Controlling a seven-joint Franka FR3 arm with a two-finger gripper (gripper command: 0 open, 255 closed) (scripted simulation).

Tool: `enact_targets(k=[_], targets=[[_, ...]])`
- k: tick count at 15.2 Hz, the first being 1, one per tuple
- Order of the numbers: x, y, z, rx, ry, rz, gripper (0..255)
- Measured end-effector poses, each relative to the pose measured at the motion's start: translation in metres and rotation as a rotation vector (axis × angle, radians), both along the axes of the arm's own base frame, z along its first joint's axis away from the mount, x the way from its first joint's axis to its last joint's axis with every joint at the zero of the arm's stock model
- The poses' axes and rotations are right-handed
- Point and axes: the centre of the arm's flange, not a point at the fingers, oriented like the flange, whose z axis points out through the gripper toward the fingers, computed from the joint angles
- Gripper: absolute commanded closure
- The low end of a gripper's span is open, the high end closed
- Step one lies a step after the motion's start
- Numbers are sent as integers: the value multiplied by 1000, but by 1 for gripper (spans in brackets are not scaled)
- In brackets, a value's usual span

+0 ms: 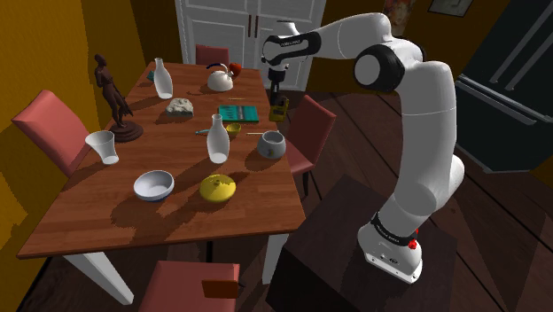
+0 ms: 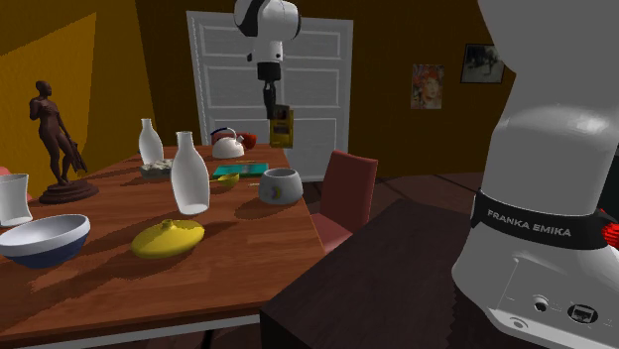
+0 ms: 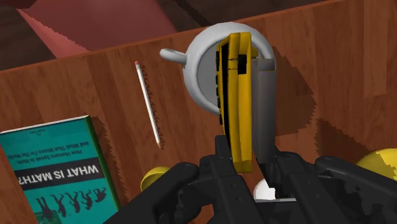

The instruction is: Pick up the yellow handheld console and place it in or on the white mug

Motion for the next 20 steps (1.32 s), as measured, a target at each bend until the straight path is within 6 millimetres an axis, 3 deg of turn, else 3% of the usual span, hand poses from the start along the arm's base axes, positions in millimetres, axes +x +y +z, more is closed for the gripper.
enact_targets(k=[15,20], targets=[[2,0,-80,0,0,0,255],[3,1,-82,-2,-10,0,255]])
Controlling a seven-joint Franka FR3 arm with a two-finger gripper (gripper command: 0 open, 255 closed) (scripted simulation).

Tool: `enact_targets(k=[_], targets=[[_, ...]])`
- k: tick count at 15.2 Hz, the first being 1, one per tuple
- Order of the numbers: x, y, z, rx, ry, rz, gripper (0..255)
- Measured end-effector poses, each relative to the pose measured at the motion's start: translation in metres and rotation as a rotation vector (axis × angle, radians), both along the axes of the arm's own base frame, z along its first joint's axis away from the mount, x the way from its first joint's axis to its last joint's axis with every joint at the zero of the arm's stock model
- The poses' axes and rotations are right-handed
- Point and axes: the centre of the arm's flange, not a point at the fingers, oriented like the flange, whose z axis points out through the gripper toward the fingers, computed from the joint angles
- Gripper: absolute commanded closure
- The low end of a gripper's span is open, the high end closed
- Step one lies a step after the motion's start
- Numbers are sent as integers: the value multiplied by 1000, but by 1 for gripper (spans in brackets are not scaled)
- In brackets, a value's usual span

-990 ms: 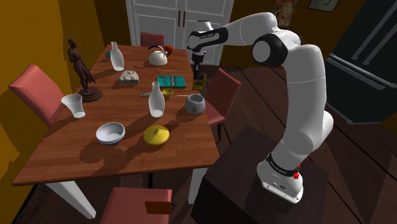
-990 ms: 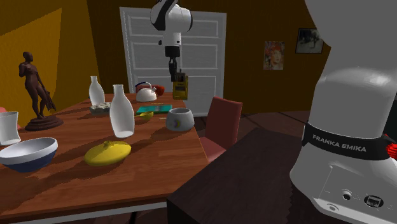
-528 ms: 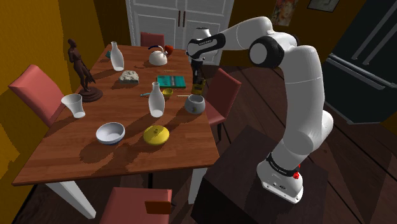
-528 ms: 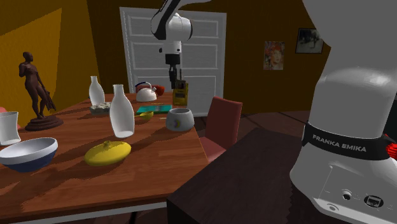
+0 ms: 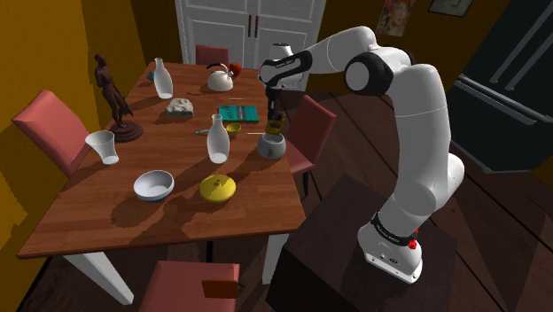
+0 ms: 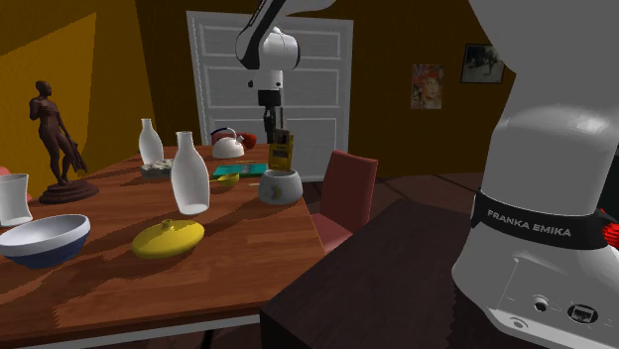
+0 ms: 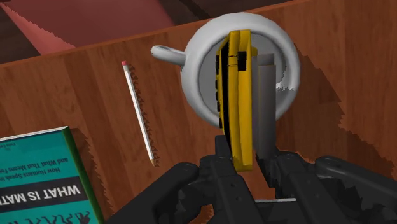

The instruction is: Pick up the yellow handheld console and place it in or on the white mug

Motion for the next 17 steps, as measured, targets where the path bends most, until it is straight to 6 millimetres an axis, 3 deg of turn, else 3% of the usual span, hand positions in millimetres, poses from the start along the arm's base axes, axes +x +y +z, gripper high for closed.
enact_targets(k=[2,3,9,13,17], targets=[[0,0,0,0,-1,0,255],[-1,0,0,0,-1,0,0],[-1,0,-6,2,9,0,0],[-2,-1,34,2,8,0,0],[-2,0,44,2,8,0,0]])
